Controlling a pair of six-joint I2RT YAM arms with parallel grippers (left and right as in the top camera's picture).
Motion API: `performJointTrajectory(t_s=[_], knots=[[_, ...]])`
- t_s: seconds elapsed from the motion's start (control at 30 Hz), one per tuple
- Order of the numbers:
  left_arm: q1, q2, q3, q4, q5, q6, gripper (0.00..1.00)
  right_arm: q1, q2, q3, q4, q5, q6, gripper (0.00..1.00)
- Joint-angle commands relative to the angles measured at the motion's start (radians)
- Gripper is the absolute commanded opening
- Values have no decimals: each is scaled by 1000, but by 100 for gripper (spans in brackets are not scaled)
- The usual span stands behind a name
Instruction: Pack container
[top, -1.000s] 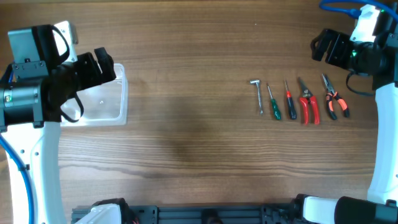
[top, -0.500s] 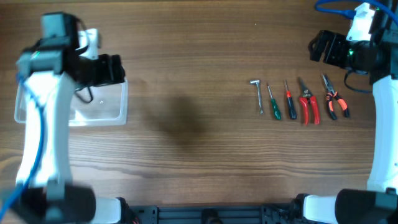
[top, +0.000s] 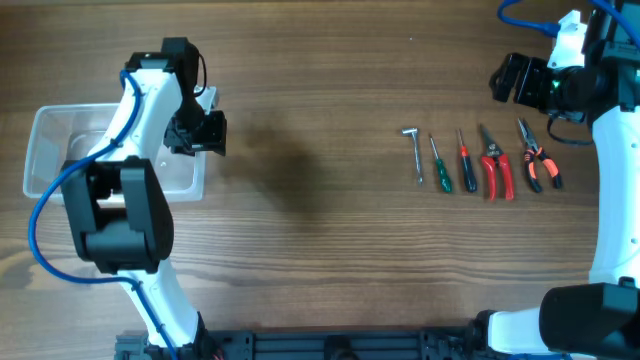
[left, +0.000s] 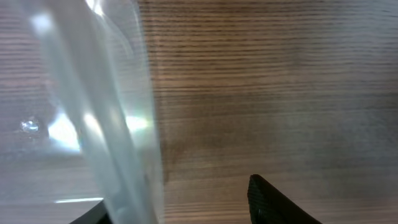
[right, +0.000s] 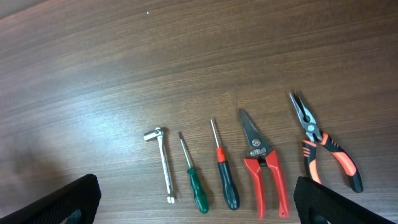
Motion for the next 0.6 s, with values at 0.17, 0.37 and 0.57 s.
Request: performJointTrajectory(t_s=[0.17,0.37,0.57], knots=[[3,8,-7,30,-58,12,55,0,12,18,-1,-8,-5,100],[3,9,-35,48,-52,11,19,0,12,18,-1,-8,-5,100],[1,9,-35,52,-46,-46,4,0,12,18,-1,-8,-5,100]])
